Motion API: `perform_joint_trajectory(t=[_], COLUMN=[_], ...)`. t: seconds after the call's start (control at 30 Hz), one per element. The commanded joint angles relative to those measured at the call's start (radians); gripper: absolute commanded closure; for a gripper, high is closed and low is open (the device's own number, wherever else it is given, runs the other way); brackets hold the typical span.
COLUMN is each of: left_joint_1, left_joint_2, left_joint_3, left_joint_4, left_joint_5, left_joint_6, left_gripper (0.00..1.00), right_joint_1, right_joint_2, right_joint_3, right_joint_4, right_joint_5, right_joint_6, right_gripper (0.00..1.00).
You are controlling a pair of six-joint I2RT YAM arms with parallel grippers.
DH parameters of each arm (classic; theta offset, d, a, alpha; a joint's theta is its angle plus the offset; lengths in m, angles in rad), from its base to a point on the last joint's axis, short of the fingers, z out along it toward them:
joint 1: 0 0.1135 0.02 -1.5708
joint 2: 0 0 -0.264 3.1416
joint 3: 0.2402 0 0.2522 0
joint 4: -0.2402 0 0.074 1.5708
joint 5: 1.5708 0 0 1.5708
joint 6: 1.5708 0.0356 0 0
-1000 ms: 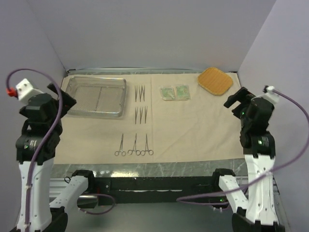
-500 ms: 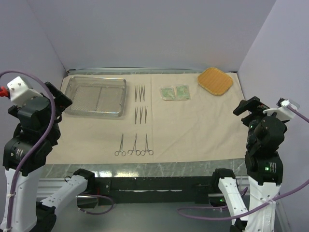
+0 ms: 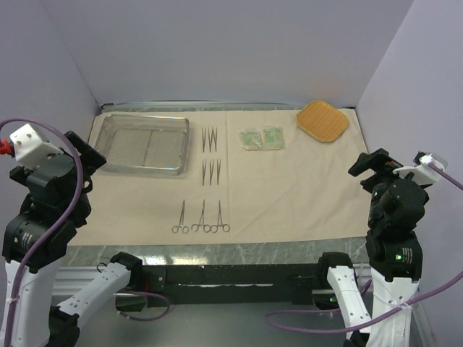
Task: Open and lay out the surgical kit
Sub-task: Reset both arms
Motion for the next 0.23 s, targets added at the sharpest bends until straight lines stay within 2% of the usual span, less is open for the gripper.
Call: perform_joint_trajectory(t=[0.0,0.2], left_joint_1=[-0.009,-0.010], left_joint_2=[-0.001,-0.006], left_joint_3=[0.010,0.004], left_joint_4=[0.025,0.027], left_joint_5=[-0.026,-0.034], left_joint_6=[0.009,0.003], left_gripper=[0.01,0.00], right_joint_1=[0.007,0.007], right_joint_2=[-0.011,-0.021], right_joint_3=[-0.005,-0.008], right_joint_4=[0.032,0.032], right_joint_5=[0.001,-0.006], right_joint_6=[-0.008,-0.011], right_gripper=[0.00,0.00])
